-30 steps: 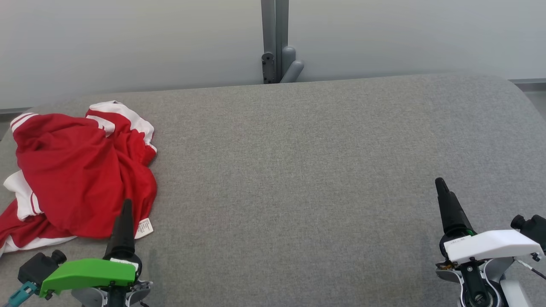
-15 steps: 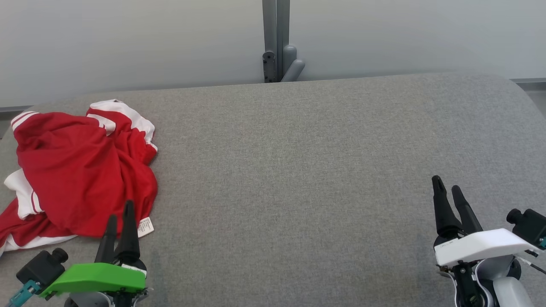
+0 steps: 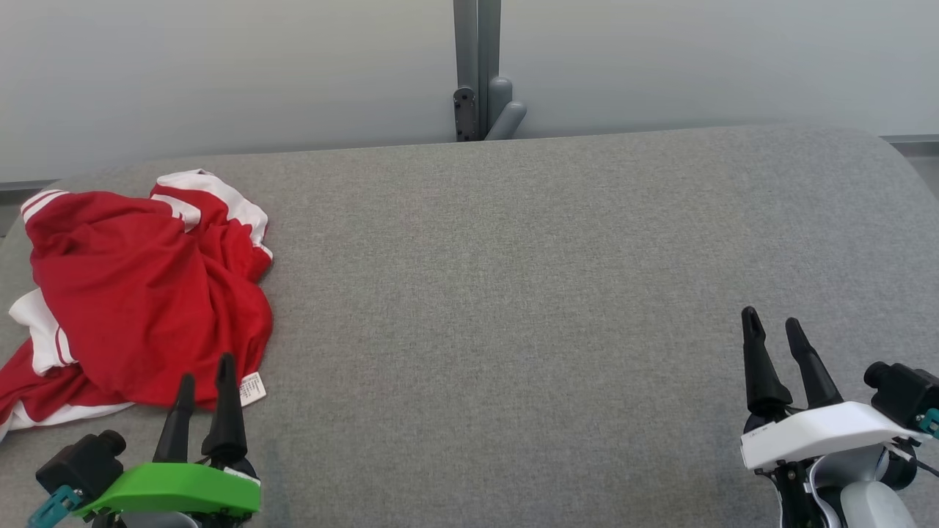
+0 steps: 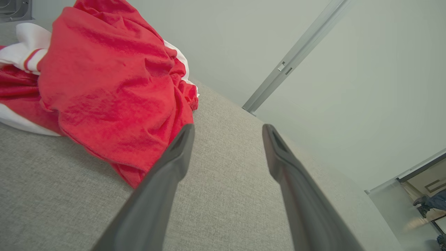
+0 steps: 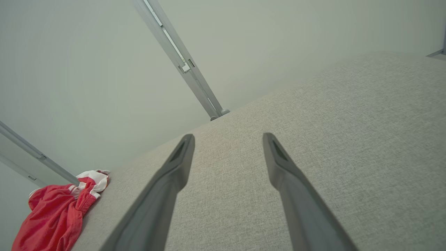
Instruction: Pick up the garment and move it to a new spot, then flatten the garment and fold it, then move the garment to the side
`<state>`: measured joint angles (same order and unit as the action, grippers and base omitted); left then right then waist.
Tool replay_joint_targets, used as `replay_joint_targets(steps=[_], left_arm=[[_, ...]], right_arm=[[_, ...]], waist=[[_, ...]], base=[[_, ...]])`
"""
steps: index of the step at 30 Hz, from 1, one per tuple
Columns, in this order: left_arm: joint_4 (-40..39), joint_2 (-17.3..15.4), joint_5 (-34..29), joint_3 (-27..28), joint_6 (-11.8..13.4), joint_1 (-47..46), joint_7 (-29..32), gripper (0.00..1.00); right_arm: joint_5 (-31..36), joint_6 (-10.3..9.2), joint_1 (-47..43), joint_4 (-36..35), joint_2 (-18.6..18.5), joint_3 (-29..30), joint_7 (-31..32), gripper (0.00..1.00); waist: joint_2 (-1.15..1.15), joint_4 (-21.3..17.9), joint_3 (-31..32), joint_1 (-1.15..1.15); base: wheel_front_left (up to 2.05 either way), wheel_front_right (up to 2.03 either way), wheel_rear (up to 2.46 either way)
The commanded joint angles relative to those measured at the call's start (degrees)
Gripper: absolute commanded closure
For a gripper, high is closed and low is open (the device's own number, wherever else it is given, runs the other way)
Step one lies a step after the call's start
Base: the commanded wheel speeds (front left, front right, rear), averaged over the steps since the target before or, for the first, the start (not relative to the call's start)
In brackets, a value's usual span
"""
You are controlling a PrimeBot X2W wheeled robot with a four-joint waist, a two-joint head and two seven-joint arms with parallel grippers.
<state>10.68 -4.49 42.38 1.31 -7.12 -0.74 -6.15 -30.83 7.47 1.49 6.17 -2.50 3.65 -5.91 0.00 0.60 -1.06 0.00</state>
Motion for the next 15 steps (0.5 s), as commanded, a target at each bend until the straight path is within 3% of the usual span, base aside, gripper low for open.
replay_joint_targets(steps=[1, 15], left_arm=[[-0.62, -0.73, -1.61, -0.17, -0.34, -0.08, -0.48, 0.0], [-1.22, -1.32, -10.12, -1.18, -0.36, 0.95, -2.82, 0.0]], right_arm=[[1.88, 0.02, 0.14, -0.96, -0.33, 0.14, -0.66, 0.0], [11.31, 0.02, -0.59, -1.67, -0.39, 1.05, -3.04, 0.0]], waist=[[0.0, 0.03, 0.0, 0.0], [0.0, 0.37, -0.26, 0.0]], base=[[0.0, 0.0, 0.0], [0.0, 0.0, 0.0]])
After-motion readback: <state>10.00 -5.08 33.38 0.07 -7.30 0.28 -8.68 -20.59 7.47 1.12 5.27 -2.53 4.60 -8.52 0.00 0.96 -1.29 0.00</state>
